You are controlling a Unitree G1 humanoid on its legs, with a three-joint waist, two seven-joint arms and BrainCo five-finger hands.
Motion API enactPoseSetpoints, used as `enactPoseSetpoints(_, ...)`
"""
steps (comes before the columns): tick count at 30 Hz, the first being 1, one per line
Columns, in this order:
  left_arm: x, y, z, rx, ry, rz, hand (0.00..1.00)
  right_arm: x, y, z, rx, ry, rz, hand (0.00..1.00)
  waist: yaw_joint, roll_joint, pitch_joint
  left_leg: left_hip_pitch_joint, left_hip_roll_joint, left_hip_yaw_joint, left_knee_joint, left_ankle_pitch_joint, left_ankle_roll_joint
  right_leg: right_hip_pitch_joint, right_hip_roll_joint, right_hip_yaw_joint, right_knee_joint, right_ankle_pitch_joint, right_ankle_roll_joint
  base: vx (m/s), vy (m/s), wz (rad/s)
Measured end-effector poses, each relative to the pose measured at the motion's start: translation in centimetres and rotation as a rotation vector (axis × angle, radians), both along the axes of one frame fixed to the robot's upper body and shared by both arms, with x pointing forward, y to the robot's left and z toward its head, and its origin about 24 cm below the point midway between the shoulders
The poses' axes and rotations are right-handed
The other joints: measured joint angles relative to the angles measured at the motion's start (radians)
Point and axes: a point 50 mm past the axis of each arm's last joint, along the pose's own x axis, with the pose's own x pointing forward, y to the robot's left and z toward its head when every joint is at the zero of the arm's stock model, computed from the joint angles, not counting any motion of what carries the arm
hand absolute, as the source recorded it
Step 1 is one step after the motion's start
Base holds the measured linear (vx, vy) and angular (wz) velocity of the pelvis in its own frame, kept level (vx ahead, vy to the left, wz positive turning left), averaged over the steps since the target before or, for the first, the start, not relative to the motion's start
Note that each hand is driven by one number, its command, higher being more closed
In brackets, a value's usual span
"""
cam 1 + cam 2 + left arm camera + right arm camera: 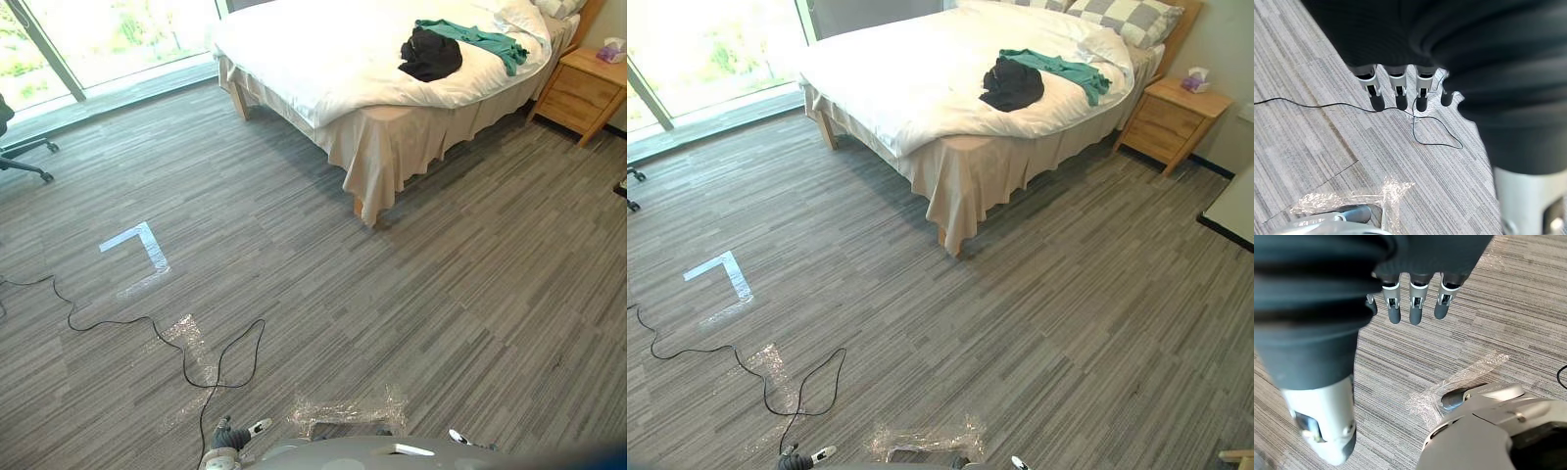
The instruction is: Tidy the bed and pick cloth on bed and put in laundry
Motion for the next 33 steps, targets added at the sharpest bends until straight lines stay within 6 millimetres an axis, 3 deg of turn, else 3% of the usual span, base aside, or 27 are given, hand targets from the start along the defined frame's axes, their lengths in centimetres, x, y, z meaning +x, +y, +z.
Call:
enactPoseSetpoints(6,0.2,0.1,-0.1,0.006,0.009,-0.010,0.00,1.7,0.3,0.1,0.010,-0.038,-0.013,0.00,-0.004,-0.006,0.007,0.021,0.000,0.012,-0.035,0.021,-0.001,0.015,0.004,-0.005,-0.032,0.021,0.021,0.01,-0.013,-0.04)
enactPoseSetpoints(16,1.3,0.3,0.0,0.021,0.013,-0.050,0.00,4.0,0.7,0.4,0.016,-0.098,-0.006,0.00,-0.005,-0.015,0.055,0.035,0.003,0.063,-0.059,0.031,0.004,0.005,0.012,0.016,-0.050,0.044,-0.011,-0.07,-0.024,-0.13)
enactPoseSetpoints(17,1.8,0.1,0.0,0.019,0.010,-0.060,0.00,4.6,0.6,0.6,0.011,-0.121,-0.006,0.00,-0.005,-0.008,0.076,0.029,0.013,0.088,-0.058,0.030,0.004,-0.033,0.018,0.027,0.007,0.027,-0.025,-0.11,-0.042,-0.44)
enactPoseSetpoints(19,2.6,0.4,0.2,0.028,-0.007,-0.066,0.00,5.8,1.4,0.8,0.029,-0.157,-0.011,0.00,-0.006,-0.020,0.101,0.005,0.021,0.122,-0.054,0.030,0.006,-0.126,0.013,0.024,0.139,-0.032,-0.041,-0.11,-0.049,-0.46)
enactPoseSetpoints(22,4.1,1.0,0.6,0.046,-0.043,-0.077,0.00,6.5,1.4,1.1,0.036,-0.197,-0.060,0.00,-0.017,-0.039,0.142,-0.019,0.024,0.163,-0.029,0.021,0.036,-0.226,-0.012,-0.009,0.282,-0.119,-0.057,-0.10,-0.100,-0.28)
enactPoseSetpoints(24,4.5,0.8,0.7,0.045,-0.052,-0.086,0.00,6.5,1.2,1.1,0.030,-0.198,-0.065,0.00,-0.030,-0.030,0.150,-0.023,0.042,0.175,-0.025,0.019,0.038,-0.228,-0.010,-0.041,0.275,-0.122,-0.059,0.02,-0.109,-0.23)
enactPoseSetpoints(26,5.1,0.4,0.8,0.039,-0.068,-0.089,0.00,7.0,1.0,1.3,0.024,-0.211,-0.072,0.00,-0.042,-0.011,0.163,-0.021,0.067,0.183,-0.049,0.016,0.040,-0.252,0.003,-0.063,0.315,-0.109,-0.023,0.06,-0.135,-0.32)
enactPoseSetpoints(27,6.1,-0.2,1.0,0.026,-0.093,-0.094,0.00,7.6,0.0,1.6,0.005,-0.234,-0.103,0.00,-0.044,0.014,0.182,-0.017,0.094,0.189,-0.059,0.006,0.029,-0.336,-0.002,-0.105,0.419,-0.140,-0.029,0.03,-0.096,-0.32)
enactPoseSetpoints(28,6.8,-0.6,1.1,0.018,-0.110,-0.098,0.00,7.9,-0.3,1.8,-0.002,-0.241,-0.113,0.00,-0.046,0.025,0.193,-0.016,0.110,0.190,-0.056,0.002,0.023,-0.365,-0.007,-0.114,0.431,-0.157,-0.058,0.06,-0.092,-0.26)
enactPoseSetpoints(29,7.6,-1.0,1.3,0.010,-0.131,-0.108,0.00,7.8,-0.6,1.8,-0.012,-0.238,-0.115,0.00,-0.051,0.035,0.202,-0.014,0.133,0.192,-0.050,-0.010,0.004,-0.424,-0.039,-0.113,0.451,-0.155,-0.058,0.12,-0.082,-0.01)
enactPoseSetpoints(30,7.9,-1.0,1.4,0.011,-0.146,-0.109,0.00,7.4,-0.6,1.7,-0.015,-0.221,-0.112,0.00,-0.054,0.026,0.199,-0.007,0.141,0.192,-0.050,-0.020,-0.011,-0.452,-0.073,-0.113,0.452,-0.142,-0.043,0.31,-0.244,0.12)
enactPoseSetpoints(31,7.8,-0.9,1.5,0.013,-0.157,-0.105,0.00,5.9,-0.2,1.2,-0.004,-0.178,-0.109,0.00,-0.067,-0.011,0.197,0.024,0.141,0.192,-0.048,-0.042,-0.045,-0.462,-0.138,-0.103,0.410,-0.108,-0.025,0.27,-0.219,0.14)
enactPoseSetpoints(32,7.8,-0.9,1.5,0.013,-0.156,-0.103,0.00,5.5,0.0,1.0,0.001,-0.166,-0.112,0.00,-0.069,-0.021,0.192,0.032,0.143,0.192,-0.046,-0.049,-0.054,-0.461,-0.148,-0.101,0.400,-0.096,-0.027,0.39,-0.338,0.00)
enactPoseSetpoints(33,7.3,-0.7,1.3,0.012,-0.148,-0.085,0.00,4.0,0.3,0.6,0.010,-0.118,-0.111,0.00,-0.068,-0.023,0.180,0.064,0.185,0.201,-0.037,-0.074,-0.084,-0.453,-0.128,-0.125,0.431,-0.054,-0.059,0.42,-0.295,-0.13)
